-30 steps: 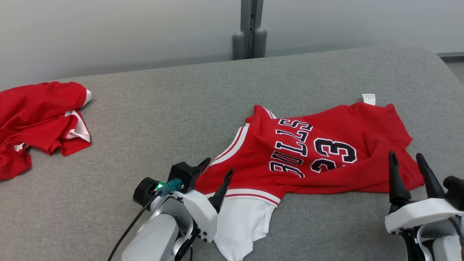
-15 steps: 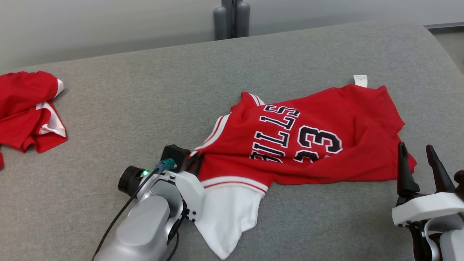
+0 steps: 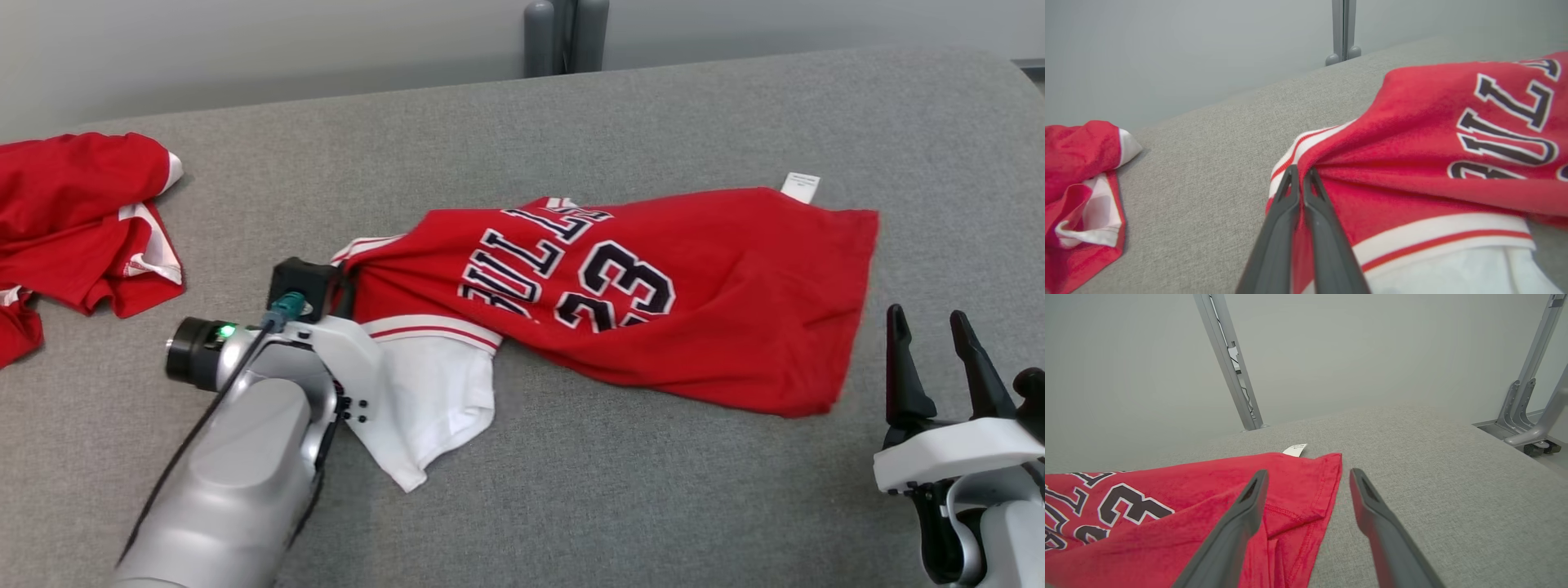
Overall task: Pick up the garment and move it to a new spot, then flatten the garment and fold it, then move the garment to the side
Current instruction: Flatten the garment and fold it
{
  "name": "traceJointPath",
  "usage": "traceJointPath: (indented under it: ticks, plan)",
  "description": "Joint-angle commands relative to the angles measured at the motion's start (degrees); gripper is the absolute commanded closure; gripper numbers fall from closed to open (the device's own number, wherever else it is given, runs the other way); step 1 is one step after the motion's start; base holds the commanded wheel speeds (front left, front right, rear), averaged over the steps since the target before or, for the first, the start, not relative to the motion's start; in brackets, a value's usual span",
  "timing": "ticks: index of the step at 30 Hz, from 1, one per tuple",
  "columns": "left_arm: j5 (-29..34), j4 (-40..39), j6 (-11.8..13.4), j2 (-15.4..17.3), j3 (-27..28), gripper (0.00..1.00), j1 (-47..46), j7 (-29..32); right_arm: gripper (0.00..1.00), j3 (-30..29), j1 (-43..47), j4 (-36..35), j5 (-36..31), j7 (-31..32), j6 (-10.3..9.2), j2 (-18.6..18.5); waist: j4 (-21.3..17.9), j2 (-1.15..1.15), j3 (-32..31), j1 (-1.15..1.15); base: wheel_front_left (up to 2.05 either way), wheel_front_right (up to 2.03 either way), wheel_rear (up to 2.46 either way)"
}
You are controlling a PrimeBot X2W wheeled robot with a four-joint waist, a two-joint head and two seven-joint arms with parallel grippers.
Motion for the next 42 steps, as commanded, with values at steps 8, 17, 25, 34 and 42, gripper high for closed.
traceJointPath:
  ticks: [8,17,25,34,42]
  plan:
    - [-1.14,3.60,-0.69,2.59,1.00,0.78,-1.53,-1.12,0.00,-2.63,-2.21,1.33,-0.60,0.00,0.01,-1.11,-1.04,0.00,1.20,0.00,0.00,0.00,0.00]
    - [-1.40,-1.88,-0.31,2.42,3.15,0.00,2.80,-2.61,0.00,-6.01,-5.29,4.73,-1.81,2.65,0.01,-3.60,1.16,0.00,0.53,0.00,0.00,0.00,0.00]
    - [1.49,-17.99,1.39,2.41,6.27,0.00,13.25,-2.62,0.00,-4.87,-11.64,13.94,-1.90,9.27,0.01,-7.51,5.69,0.00,0.80,0.00,0.00,0.00,0.00]
    - [4.49,-30.34,1.89,1.15,8.17,0.00,21.87,-2.62,0.00,-3.06,-19.94,28.16,-1.35,18.31,0.01,-11.19,10.88,0.00,1.86,0.00,0.00,0.00,0.00]
    - [6.28,-35.25,1.87,0.74,10.03,0.00,24.35,-2.63,0.50,-1.79,-24.25,36.89,0.49,26.95,0.01,-12.74,13.81,0.00,2.87,0.00,0.00,0.00,0.00]
